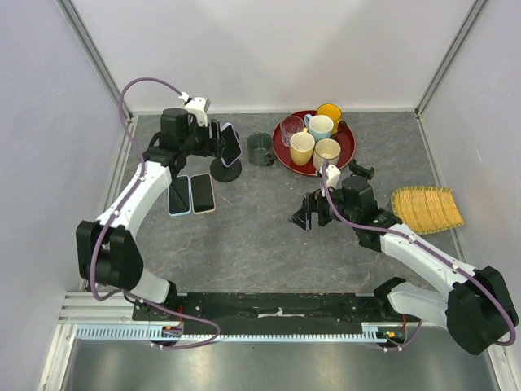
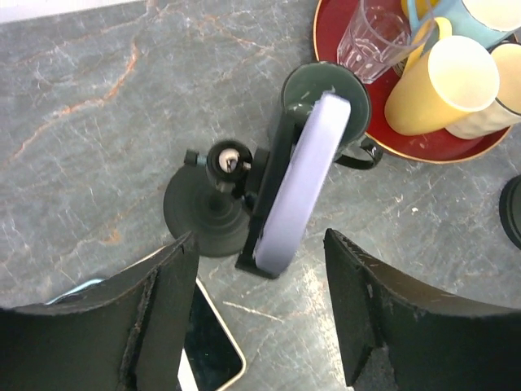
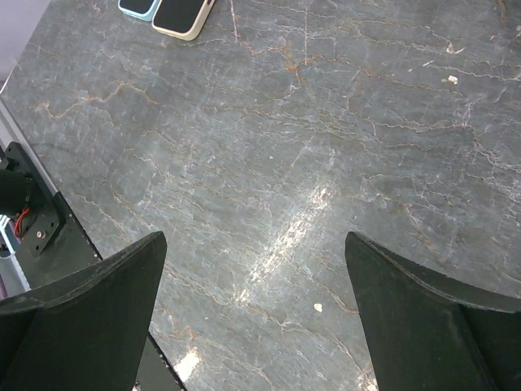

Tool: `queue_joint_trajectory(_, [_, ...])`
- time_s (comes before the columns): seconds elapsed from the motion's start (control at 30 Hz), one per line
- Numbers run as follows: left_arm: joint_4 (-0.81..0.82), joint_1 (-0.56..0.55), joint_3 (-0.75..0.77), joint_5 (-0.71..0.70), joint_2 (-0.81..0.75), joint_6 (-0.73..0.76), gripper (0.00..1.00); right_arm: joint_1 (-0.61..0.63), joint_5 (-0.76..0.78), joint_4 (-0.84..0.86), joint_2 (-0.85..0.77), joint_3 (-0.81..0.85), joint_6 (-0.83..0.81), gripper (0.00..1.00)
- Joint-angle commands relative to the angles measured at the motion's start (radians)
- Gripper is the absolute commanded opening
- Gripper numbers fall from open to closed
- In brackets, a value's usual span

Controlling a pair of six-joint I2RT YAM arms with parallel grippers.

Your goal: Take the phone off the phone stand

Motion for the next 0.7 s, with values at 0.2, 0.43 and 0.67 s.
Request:
queue_joint_trajectory(0.2, [-0.021,-0.013,0.112,0.086,0.096,0.083,0.55,0.004,-0.035,0.063,-0.009,-0.009,0.007,0.98])
queue_joint_trajectory(0.43, [-0.014,-0.047,0.109,0.105,0.085,0.115,0.31,0.004,-0.043,0.061,0.001,-0.005,0.007,0.98])
queue_joint_trajectory(0.67, [-0.006,-0.082,0.066,0.083,0.009,0.1,0.02,0.002,-0.04,0.037,-0.022,0.002,0.001,0.98])
